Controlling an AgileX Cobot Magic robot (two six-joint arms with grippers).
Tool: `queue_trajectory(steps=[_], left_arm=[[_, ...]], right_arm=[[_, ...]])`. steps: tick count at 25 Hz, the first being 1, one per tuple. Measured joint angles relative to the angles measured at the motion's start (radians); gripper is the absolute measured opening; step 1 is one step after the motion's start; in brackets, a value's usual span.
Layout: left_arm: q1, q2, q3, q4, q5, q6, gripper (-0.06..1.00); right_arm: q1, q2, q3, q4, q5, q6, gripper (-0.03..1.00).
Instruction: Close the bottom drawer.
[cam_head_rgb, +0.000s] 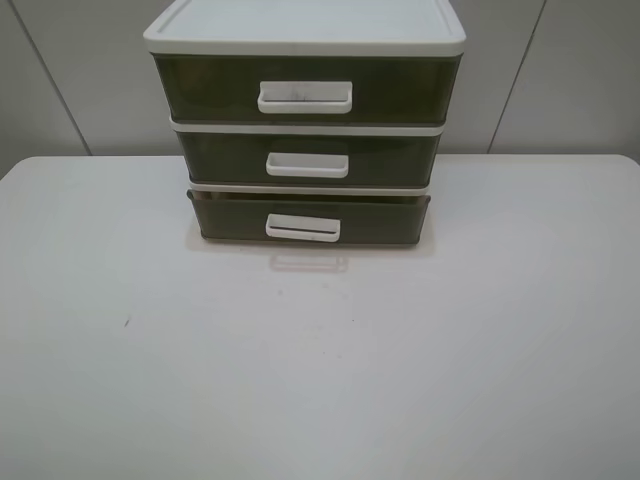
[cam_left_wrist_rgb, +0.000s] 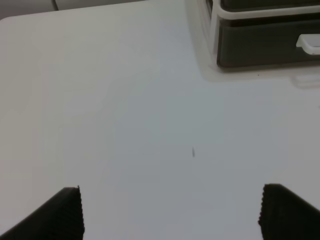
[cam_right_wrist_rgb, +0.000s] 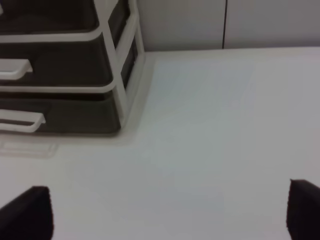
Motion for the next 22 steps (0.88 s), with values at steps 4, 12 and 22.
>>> queue_trajectory(steps=[4,12,22], left_arm=[[0.000,0.000,0.000,0.000,0.000,0.000,0.72],[0.000,0.000,0.000,0.000,0.000,0.000,0.72],[0.000,0.000,0.000,0.000,0.000,0.000,0.72]], right_arm=[[0.001,-0.058,0.000,-0.046,0.009,0.000,0.82],[-0.004,-0.059,0.086,-0.038,-0.011,0.000,0.82],[-0.136,-0.059,0.086,-0.024,-0.014,-0.020,0.82]])
